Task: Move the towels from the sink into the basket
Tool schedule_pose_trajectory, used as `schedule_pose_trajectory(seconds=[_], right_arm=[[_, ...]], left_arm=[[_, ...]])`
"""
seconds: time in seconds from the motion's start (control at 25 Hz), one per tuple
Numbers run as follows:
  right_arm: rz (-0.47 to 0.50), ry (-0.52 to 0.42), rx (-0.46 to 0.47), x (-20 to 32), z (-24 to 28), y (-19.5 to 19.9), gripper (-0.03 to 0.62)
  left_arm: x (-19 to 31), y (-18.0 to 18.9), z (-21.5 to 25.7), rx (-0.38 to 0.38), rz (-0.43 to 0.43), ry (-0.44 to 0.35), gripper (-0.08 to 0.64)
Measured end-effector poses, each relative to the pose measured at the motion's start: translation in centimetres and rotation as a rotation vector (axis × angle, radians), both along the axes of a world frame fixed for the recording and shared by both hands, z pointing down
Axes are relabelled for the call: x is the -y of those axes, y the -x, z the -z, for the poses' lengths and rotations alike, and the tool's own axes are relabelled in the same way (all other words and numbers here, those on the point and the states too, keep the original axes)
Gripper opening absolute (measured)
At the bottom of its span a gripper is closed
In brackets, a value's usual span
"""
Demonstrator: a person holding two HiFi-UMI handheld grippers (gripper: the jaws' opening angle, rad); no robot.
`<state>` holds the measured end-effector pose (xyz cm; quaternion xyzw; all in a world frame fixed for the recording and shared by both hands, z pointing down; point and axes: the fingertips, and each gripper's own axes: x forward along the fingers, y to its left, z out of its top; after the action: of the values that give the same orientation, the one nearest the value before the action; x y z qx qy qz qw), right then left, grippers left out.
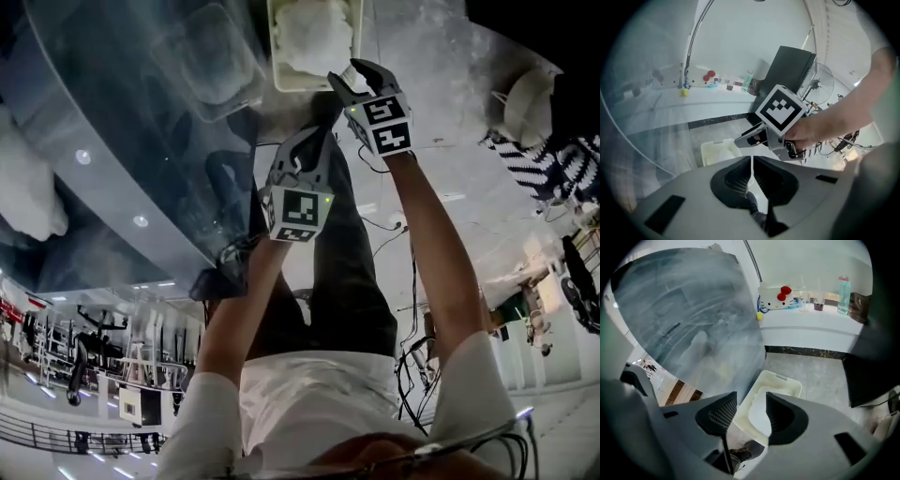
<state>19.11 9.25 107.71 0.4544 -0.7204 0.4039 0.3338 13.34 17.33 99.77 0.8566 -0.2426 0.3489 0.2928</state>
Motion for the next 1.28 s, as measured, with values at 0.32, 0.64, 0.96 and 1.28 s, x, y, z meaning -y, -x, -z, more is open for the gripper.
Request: schedule_pose_trajectory(seconds=[0.32,0.64,0.96,1.28], right_arm=[[0.0,-0.024,0.017,-1.7,3.6,-0.4,0.191],[-0.016,-0.065,0.022,-2.4,9.8,-1.1,0.117],[-0.037,-0.135,0.012,-1.9,19.8,-2.0,0.062],[-0.091,-0.228,0.018,-0.5,32.8,-1.3,0.011]], left_arm=[[0.0,-0.7,2.5,-0.012,-0.018,-0.016,0.017],[-0.7,-1.0,7.1,-0.011,-0.031,-0.019,0.017],[0.3,-1.8,15.3,-0.062,-0.028,-0.04,0.018],[2.5,-1.6,26.8,-0.103,-0.028,-0.064,0.017]])
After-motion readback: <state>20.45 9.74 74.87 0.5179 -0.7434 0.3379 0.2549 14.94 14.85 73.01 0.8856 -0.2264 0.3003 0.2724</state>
